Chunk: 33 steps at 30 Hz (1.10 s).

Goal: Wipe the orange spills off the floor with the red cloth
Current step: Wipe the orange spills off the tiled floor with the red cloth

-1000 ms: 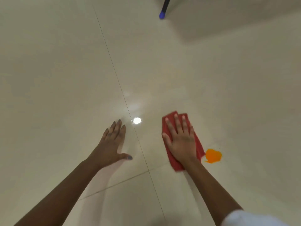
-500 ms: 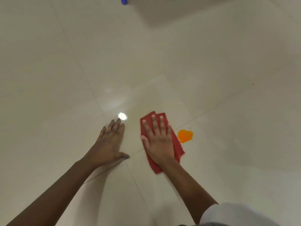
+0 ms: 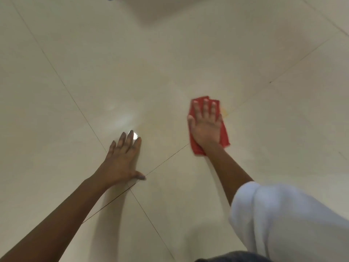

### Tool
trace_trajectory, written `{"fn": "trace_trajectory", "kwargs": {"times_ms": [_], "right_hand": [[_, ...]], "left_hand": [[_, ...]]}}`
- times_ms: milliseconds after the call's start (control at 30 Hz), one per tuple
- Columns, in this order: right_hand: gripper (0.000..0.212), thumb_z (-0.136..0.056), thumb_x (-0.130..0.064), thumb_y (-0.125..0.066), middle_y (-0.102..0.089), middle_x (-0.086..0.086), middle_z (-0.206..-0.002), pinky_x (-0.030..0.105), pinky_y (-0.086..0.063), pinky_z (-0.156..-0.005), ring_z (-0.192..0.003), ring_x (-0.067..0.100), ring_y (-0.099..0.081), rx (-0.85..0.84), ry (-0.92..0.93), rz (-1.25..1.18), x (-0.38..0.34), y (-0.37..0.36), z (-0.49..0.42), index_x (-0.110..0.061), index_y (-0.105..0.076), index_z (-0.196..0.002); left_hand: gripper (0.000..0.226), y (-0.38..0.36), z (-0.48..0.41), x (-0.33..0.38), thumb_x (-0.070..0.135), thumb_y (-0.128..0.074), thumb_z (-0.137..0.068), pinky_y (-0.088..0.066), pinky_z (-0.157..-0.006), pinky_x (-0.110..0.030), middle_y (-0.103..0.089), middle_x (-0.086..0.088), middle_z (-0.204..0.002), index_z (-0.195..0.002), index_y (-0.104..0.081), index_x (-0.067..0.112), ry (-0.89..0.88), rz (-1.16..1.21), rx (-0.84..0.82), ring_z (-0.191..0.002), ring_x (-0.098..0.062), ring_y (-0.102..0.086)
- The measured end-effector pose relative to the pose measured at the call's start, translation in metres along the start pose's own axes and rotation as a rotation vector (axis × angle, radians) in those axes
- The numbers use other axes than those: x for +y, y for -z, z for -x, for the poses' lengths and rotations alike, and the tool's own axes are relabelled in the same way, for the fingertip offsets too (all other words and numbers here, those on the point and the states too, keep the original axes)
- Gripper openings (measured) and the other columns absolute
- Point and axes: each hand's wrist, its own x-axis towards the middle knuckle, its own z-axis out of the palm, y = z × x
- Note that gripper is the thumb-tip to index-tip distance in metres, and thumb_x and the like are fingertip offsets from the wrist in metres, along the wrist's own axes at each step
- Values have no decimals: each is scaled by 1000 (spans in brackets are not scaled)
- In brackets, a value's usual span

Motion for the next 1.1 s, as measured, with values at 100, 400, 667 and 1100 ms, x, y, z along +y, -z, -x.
{"fn": "trace_trajectory", "kwargs": {"times_ms": [100, 400, 667, 1100], "right_hand": [[57, -98, -46, -22, -2, 7, -159, 54, -8, -115, -145, 31, 3, -8, 306, 29, -51, -21, 45, -30, -5, -149], [56, -97, -50, -20, -7, 5, -159, 51, -11, -115, -145, 28, -4, 36, -10, -12, 48, 3, 28, -34, -9, -149], [55, -97, -50, -21, -12, 1, -158, 51, -9, -114, -146, 25, -4, 19, 455, 25, -25, -32, 76, -36, -9, -148], [54, -98, -47, -19, 8, 0, -159, 52, 4, -113, -144, 24, 13, -139, 442, 13, -57, -12, 11, -37, 0, -148]], "left_hand": [[124, 2, -10, 8, 67, -67, -64, 9, -116, -45, 29, -3, -154, -147, 12, 20, -26, 69, 39, -141, -22, 27], [127, -6, -22, 13, 71, -64, -61, 16, -113, -44, 43, 6, -141, -146, 16, 22, -46, 64, 58, -128, -13, 42], [128, 20, -43, 28, 69, -64, -63, 10, -115, -46, 29, -6, -154, -146, 16, 11, 41, 28, 97, -141, -24, 27], [125, 23, -53, 31, 64, -69, -65, 3, -117, -46, 26, -7, -155, -147, 12, 14, 46, 51, 34, -143, -24, 22]]}}
